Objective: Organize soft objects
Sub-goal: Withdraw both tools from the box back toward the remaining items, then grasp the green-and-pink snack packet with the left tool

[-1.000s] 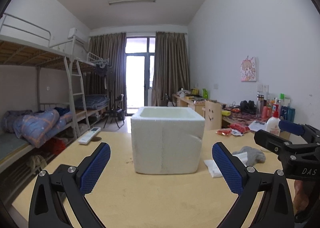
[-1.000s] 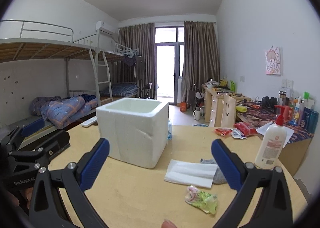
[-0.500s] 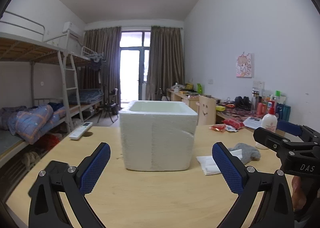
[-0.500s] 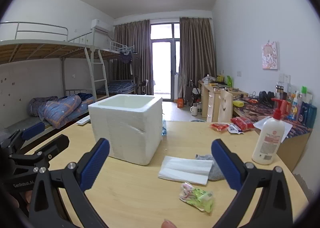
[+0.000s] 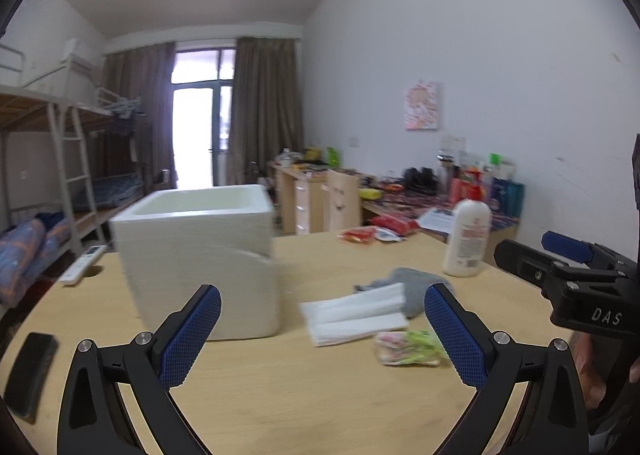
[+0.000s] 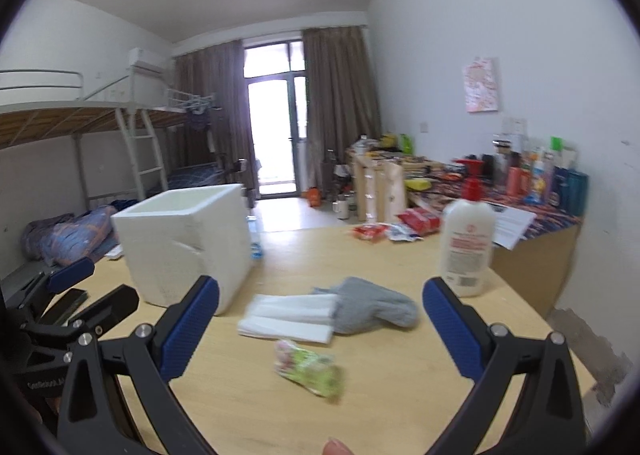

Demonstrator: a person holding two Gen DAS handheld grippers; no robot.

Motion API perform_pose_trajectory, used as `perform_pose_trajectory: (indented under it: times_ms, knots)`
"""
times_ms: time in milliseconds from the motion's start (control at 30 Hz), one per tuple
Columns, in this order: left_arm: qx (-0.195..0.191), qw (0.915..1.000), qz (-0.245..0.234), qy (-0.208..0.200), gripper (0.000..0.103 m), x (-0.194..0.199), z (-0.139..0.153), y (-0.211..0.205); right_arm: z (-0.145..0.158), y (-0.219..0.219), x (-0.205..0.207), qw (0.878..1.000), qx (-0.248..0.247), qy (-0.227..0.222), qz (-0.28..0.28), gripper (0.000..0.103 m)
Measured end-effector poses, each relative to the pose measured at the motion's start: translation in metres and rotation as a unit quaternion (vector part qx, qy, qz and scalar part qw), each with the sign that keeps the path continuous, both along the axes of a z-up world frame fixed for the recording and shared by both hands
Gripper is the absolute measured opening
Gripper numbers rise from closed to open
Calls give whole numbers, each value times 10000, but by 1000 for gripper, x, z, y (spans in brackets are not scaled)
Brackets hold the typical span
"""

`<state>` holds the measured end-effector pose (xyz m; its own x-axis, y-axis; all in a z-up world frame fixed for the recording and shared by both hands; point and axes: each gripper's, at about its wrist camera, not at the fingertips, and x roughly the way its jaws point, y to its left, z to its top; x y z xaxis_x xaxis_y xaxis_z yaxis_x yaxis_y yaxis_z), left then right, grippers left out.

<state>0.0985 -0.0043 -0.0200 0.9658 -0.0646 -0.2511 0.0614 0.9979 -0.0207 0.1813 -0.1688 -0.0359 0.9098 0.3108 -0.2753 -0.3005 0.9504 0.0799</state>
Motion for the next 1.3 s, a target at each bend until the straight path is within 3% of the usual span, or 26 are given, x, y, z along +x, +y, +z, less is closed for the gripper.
perform_pose_trajectory:
  times_ms: [300,567,1000,1300]
  knots:
    - [125,9975,-685,114,102,9,-1,-39,0,-34,-9,9985,32,17,-553,103]
    - [263,9963,-745,328,102,23,-8,-51,-10,-45,6,9984,73,156,-546,103]
    - [622,9867,-909,1196,102,65,-36,-76,-31,-61,43,9977,-63,584,-348,103]
    - [428,9776,-1050,1772,102,100,-53,-88,-39,-65,67,9962,-196,810,-253,103]
